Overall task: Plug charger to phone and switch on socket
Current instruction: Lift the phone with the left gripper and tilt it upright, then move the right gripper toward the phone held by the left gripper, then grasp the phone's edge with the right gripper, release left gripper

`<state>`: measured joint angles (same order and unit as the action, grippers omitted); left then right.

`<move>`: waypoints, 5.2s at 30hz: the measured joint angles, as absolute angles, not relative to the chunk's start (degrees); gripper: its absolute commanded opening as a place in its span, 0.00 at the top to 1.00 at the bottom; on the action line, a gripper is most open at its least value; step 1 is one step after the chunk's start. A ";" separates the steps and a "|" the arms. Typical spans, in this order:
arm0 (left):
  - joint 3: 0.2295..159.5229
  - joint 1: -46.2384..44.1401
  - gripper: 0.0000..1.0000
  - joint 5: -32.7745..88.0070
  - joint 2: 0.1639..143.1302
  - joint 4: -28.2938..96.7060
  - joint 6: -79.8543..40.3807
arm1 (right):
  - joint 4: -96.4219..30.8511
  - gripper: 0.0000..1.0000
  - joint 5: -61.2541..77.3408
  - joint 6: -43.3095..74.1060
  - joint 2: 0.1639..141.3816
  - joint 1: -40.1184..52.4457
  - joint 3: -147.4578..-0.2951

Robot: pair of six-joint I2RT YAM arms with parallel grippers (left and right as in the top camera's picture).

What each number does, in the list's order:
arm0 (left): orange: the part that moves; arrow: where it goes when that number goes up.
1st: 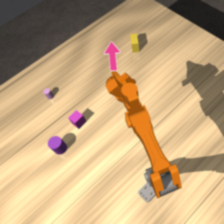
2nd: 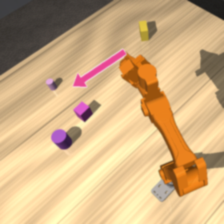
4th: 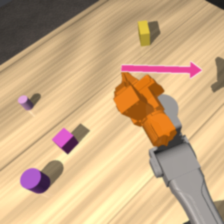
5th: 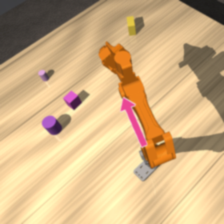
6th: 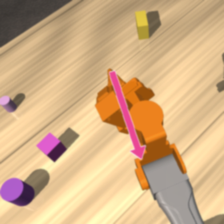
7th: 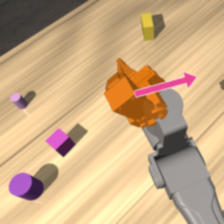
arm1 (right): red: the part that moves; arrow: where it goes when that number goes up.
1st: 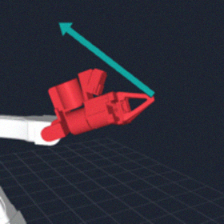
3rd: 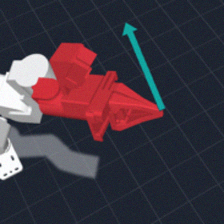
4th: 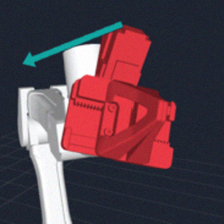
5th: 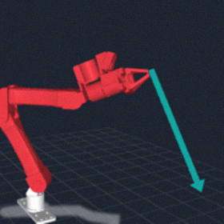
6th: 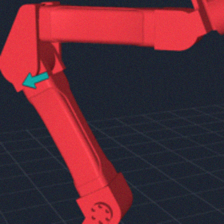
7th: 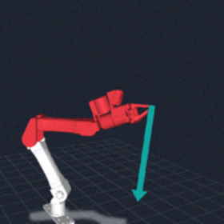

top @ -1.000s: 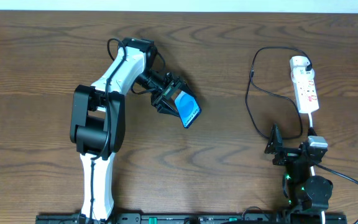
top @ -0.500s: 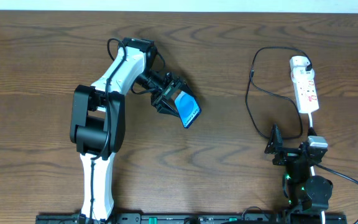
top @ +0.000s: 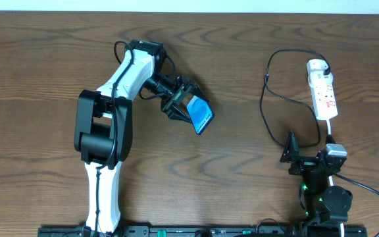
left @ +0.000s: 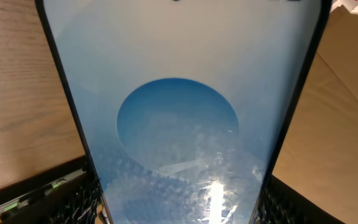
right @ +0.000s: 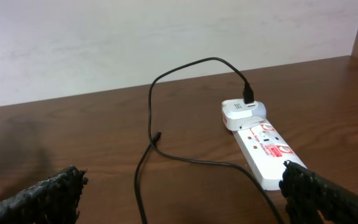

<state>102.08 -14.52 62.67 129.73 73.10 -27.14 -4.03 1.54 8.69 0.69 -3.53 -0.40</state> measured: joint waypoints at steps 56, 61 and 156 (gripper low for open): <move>102.08 -14.52 0.36 61.14 129.73 70.76 -23.29 | 2.17 0.01 17.98 56.64 0.71 -3.53 -0.47; 102.08 -14.52 0.36 61.17 129.73 70.74 -23.29 | -7.49 0.01 16.49 50.24 3.88 -3.53 -5.41; 101.91 -14.50 0.36 61.14 129.73 71.57 -23.33 | -23.22 0.71 -21.89 60.80 92.97 50.22 -61.45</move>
<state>101.91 -14.50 61.14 129.73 71.57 -23.33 -23.22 -21.89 60.80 92.97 50.22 -61.45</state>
